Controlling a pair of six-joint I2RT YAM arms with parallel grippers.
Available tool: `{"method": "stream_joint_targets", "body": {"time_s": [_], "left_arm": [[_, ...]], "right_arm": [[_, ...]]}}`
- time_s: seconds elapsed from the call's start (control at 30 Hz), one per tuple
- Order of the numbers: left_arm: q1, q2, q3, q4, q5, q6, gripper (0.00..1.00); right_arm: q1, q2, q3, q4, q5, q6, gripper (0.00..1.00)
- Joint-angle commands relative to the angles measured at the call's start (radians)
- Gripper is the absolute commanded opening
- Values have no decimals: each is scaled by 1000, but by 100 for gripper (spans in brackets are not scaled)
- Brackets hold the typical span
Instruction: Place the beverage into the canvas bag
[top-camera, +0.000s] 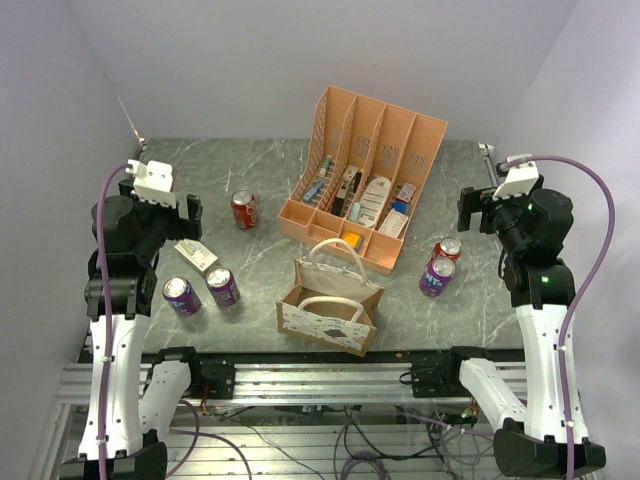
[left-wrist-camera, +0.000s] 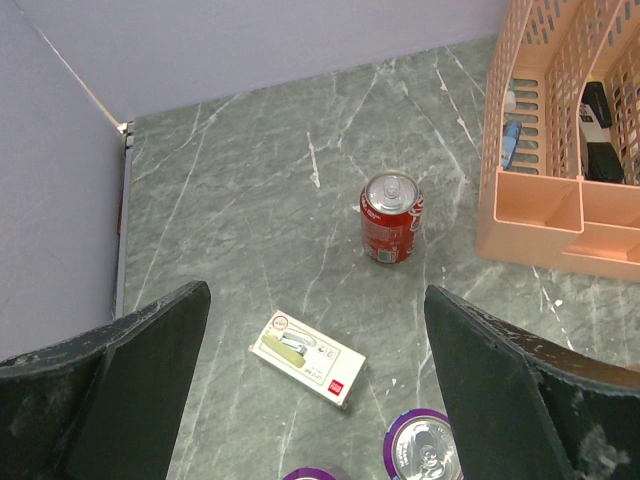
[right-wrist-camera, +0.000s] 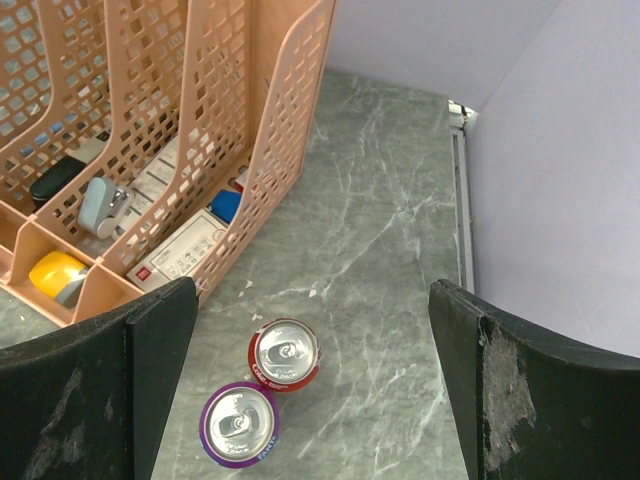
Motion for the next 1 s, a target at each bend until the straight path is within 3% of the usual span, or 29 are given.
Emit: {"method": "stream_joint_targets", "body": {"time_s": [0.0, 0.43, 0.97], "left_arm": [[19, -15, -9, -4, 51, 22, 99], [24, -23, -19, -37, 143, 54, 99], [-12, 45, -10, -207, 345, 161, 97]], "right_arm": [[-11, 1, 0, -11, -21, 8, 100], [-14, 4, 20, -44, -23, -7, 100], [-14, 55, 31, -83, -91, -46, 100]]}}
